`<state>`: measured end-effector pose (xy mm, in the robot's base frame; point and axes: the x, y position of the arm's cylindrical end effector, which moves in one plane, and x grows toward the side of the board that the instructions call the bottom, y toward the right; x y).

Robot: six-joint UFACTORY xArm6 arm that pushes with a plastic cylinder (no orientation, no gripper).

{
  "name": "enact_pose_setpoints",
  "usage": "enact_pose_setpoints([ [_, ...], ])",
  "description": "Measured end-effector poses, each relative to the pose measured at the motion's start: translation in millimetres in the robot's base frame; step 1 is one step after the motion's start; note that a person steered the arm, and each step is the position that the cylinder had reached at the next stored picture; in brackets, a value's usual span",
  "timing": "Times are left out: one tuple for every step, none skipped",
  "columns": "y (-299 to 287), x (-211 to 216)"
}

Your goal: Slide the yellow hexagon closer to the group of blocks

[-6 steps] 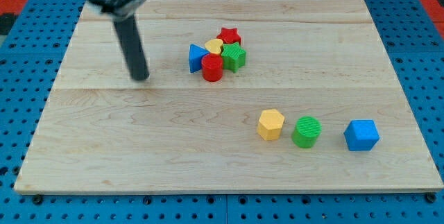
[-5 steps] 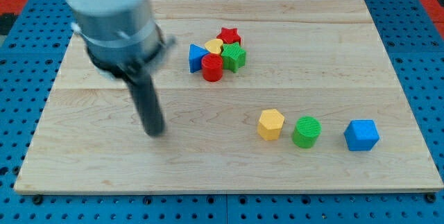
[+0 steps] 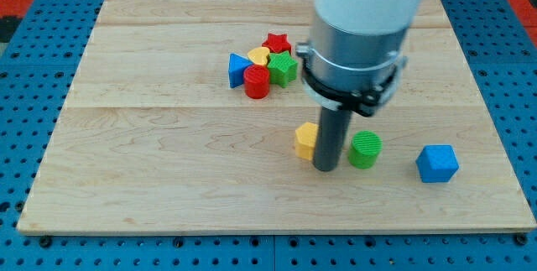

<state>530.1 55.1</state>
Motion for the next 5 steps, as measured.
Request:
enact_pose_setpoints([
  [-13,-28],
  [-5,-44],
  [13,-59],
  [-59,-63],
  [-156,-63],
])
